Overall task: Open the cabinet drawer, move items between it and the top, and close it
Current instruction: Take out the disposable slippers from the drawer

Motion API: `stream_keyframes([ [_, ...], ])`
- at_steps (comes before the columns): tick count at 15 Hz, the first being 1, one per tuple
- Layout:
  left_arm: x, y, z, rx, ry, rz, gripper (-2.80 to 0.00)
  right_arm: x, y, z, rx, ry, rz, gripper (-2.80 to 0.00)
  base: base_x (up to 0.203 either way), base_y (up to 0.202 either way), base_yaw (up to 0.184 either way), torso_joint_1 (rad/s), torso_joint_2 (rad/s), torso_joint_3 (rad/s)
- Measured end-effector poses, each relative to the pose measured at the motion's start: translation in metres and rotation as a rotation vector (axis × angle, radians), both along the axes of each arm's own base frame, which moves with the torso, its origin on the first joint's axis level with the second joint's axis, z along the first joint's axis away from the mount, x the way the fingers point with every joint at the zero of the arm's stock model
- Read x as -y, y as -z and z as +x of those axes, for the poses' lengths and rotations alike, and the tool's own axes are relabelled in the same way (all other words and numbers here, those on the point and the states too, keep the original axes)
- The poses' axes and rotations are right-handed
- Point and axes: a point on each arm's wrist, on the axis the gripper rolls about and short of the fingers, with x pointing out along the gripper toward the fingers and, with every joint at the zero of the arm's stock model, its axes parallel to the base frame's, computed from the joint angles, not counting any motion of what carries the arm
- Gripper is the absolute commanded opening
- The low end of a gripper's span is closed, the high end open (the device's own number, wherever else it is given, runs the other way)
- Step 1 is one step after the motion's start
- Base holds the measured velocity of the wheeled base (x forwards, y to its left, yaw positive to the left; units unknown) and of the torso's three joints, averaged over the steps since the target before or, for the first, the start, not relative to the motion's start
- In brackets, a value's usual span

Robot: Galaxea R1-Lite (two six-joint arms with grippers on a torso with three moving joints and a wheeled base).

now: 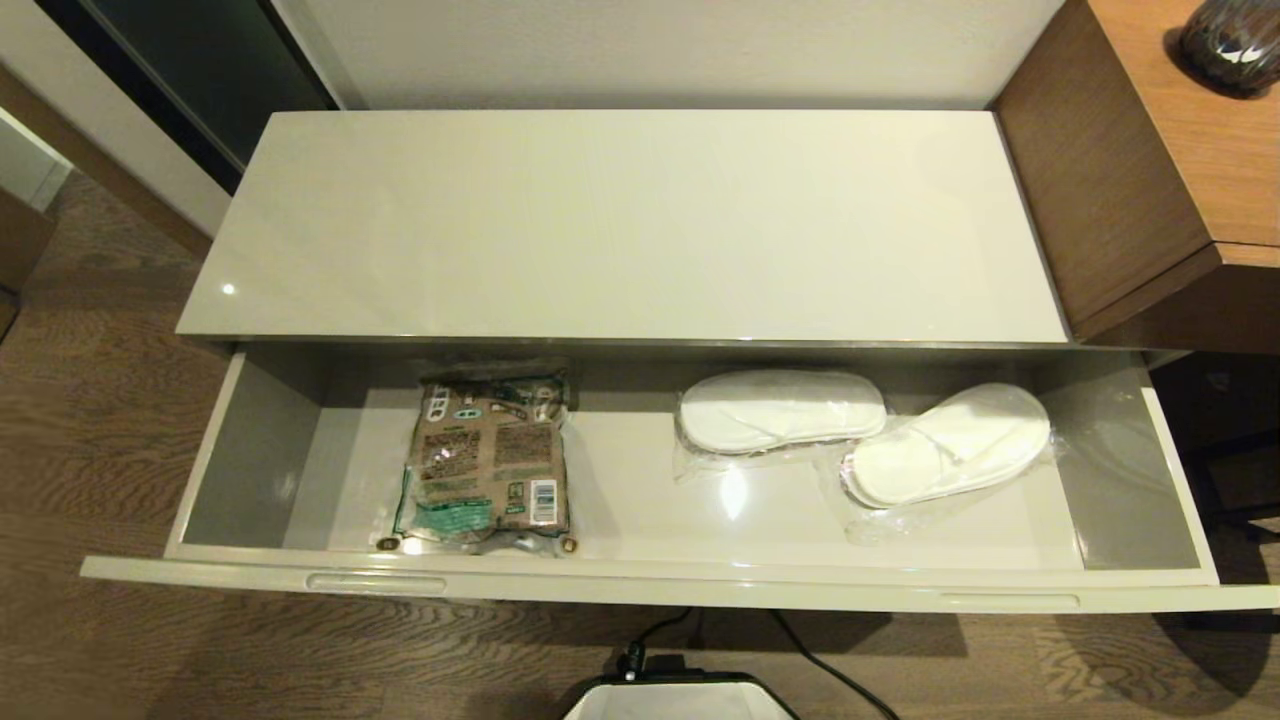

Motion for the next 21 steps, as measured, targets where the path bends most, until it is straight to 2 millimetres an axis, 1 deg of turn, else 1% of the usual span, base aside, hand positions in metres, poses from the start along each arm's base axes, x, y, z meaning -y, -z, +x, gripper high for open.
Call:
stream_keyframes([
  [3, 0.0, 0.04, -0.02, -0.04, -0.075, 0.077, -2.8, 0.0, 0.0, 0.0, 0.0, 0.0, 0.0, -2.8, 0.0, 0.0, 0.0, 0.0, 0.0, 0.0],
  [4, -0.001, 0.047, -0.023, -0.033, -0.081, 0.104, -2.8, 0.0, 0.0, 0.0, 0.0, 0.0, 0.0, -2.8, 0.0, 0.0, 0.0, 0.0, 0.0, 0.0],
  [7, 0.0, 0.041, -0.023, 0.147, -0.055, 0.182, -2.8, 0.0, 0.0, 0.0, 0.0, 0.0, 0.0, -2.8, 0.0, 0.0, 0.0, 0.0, 0.0, 0.0],
  [8, 0.0, 0.04, -0.017, 0.192, -0.052, 0.193, -2.8, 0.0, 0.0, 0.0, 0.0, 0.0, 0.001, -2.8, 0.0, 0.0, 0.0, 0.0, 0.0, 0.0],
  [9, 0.0, 0.038, -0.007, 0.251, -0.056, 0.199, -2.8, 0.0, 0.0, 0.0, 0.0, 0.0, 0.001, -2.8, 0.0, 0.0, 0.0, 0.0, 0.0, 0.0],
  [11, 0.0, 0.036, 0.019, 0.376, -0.07, 0.202, -2.8, 0.0, 0.0, 0.0, 0.0, 0.0, 0.0, -2.8, 0.0, 0.0, 0.0, 0.0, 0.0, 0.0],
  [12, 0.0, 0.038, 0.035, 0.433, -0.077, 0.203, -2.8, 0.0, 0.0, 0.0, 0.0, 0.0, 0.0, -2.8, 0.0, 0.0, 0.0, 0.0, 0.0, 0.0],
  [14, 0.0, 0.052, 0.065, 0.526, -0.094, 0.205, -2.8, 0.0, 0.0, 0.0, 0.0, 0.0, 0.0, -2.8, 0.0, 0.0, 0.0, 0.0, 0.0, 0.0],
  [16, -0.001, 0.073, 0.092, 0.622, -0.106, 0.225, -2.8, 0.0, 0.0, 0.0, 0.0, 0.0, 0.0, -2.8, 0.0, 0.0, 0.0, 0.0, 0.0, 0.0],
  [18, -0.001, 0.086, 0.105, 0.737, -0.136, 0.268, -2.8, 0.0, 0.0, 0.0, 0.0, 0.0, 0.001, -2.8, 0.0, 0.0, 0.0, 0.0, 0.0, 0.0],
  [19, -0.002, 0.086, 0.106, 0.775, -0.185, 0.312, -2.8, 0.0, 0.0, 0.0, 0.0, 0.0, 0.0, -2.8, 0.0, 0.0, 0.0, 0.0, 0.0, 0.0],
  [21, -0.005, 0.096, 0.109, 0.697, -0.275, 0.436, -2.8, 0.0, 0.0, 0.0, 0.0, 0.0, 0.001, -2.8, 0.0, 0.0, 0.0, 0.0, 0.0, 0.0],
])
